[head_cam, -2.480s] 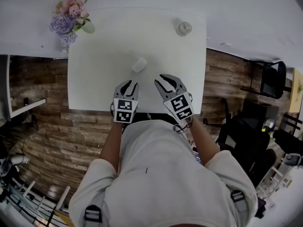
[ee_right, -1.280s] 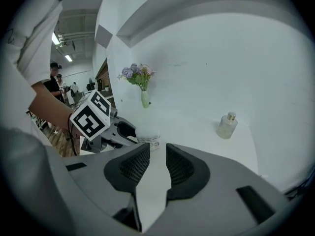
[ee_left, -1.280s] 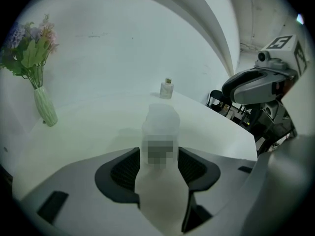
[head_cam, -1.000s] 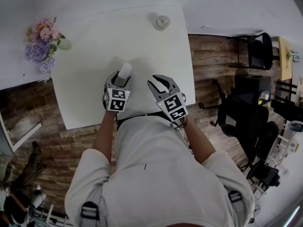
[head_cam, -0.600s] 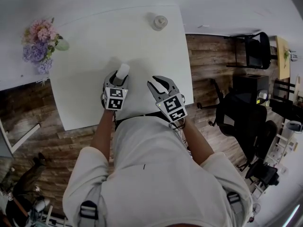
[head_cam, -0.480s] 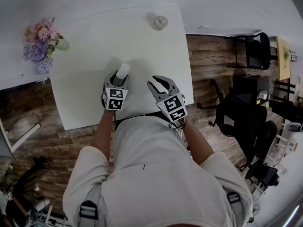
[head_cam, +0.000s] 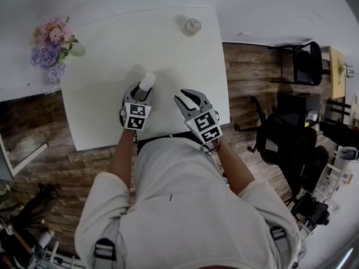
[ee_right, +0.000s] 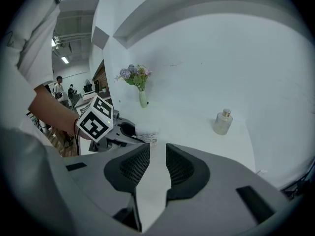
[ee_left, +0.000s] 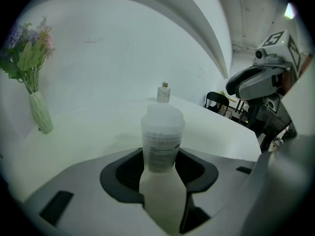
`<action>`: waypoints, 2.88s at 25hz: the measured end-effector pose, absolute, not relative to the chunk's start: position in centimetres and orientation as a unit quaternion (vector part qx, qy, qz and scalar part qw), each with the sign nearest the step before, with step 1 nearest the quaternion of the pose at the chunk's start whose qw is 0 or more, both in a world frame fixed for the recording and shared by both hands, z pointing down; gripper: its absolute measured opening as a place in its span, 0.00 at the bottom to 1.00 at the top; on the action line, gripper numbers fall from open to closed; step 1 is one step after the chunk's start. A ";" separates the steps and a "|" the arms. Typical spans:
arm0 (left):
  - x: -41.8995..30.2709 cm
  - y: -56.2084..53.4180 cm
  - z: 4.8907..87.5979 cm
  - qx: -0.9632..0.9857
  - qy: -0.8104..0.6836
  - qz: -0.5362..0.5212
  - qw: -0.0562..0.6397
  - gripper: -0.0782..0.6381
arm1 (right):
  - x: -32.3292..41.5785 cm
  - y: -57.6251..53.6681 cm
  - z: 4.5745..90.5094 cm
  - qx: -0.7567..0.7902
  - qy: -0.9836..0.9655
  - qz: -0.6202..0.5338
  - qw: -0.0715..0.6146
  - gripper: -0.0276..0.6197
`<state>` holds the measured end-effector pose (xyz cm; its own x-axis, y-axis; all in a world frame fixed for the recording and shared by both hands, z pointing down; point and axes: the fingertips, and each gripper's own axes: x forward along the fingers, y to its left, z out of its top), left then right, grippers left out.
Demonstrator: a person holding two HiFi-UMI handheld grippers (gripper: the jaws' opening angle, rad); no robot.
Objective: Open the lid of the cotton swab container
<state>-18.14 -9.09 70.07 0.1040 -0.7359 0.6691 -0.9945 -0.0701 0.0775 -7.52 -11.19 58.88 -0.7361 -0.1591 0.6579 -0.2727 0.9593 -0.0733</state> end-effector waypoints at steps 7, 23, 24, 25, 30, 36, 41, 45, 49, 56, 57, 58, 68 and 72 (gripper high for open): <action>-18.3 -8.9 68.8 0.694 -0.631 0.233 0.257 0.40 | -7.7 -10.9 58.7 0.107 -0.931 0.080 0.340 0.20; -16.1 -10.2 61.7 0.754 -0.588 0.216 0.196 0.40 | -8.5 -11.6 55.1 0.084 -0.948 0.048 0.302 0.20; -15.8 -10.2 61.3 0.762 -0.580 0.217 0.192 0.40 | -8.6 -11.8 54.7 0.082 -0.950 0.044 0.299 0.20; -15.5 -10.3 60.9 0.769 -0.571 0.218 0.189 0.40 | -8.7 -12.0 54.3 0.080 -0.951 0.039 0.295 0.20; -13.6 -10.4 58.9 0.801 -0.529 0.220 0.174 0.40 | -8.4 -12.7 52.3 0.064 -0.958 0.016 0.279 0.20; -12.1 -11.1 57.9 0.829 -0.489 0.209 0.173 0.40 | -8.0 -11.4 50.2 -0.027 -0.959 -0.043 0.278 0.22; -11.0 -11.0 57.5 0.852 -0.445 0.231 0.149 0.40 | -8.1 -10.8 49.2 -0.092 -0.953 -0.083 0.278 0.28; -10.1 -10.4 56.8 0.874 -0.402 0.238 0.135 0.40 | -8.3 -10.2 48.9 -0.139 -0.942 -0.108 0.287 0.32; -9.9 -9.4 56.2 0.889 -0.367 0.241 0.129 0.40 | -8.4 -9.1 48.9 -0.187 -0.926 -0.131 0.300 0.37; -9.6 -8.0 55.8 0.895 -0.352 0.250 0.117 0.40 | -8.9 -7.9 48.8 -0.226 -0.922 -0.112 0.294 0.43; -9.4 -7.9 55.8 0.895 -0.351 0.251 0.114 0.40 | -8.9 -7.9 48.9 -0.230 -0.920 -0.113 0.296 0.43; -9.3 -7.9 55.8 0.895 -0.350 0.252 0.110 0.40 | -9.0 -7.8 49.1 -0.233 -0.919 -0.115 0.297 0.43; -8.7 -7.9 55.8 0.902 -0.337 0.249 0.104 0.40 | -9.1 -7.8 50.0 -0.252 -0.913 -0.109 0.301 0.38; -8.4 -7.8 56.1 0.905 -0.327 0.251 0.105 0.40 | -8.9 -7.6 50.1 -0.263 -0.907 -0.124 0.304 0.37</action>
<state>-8.41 -7.81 56.05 0.6597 -0.5397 0.5231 -0.6448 -0.7639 0.0250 -8.87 -7.56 50.06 -0.6764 0.4026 0.6167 0.5534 0.8304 0.0650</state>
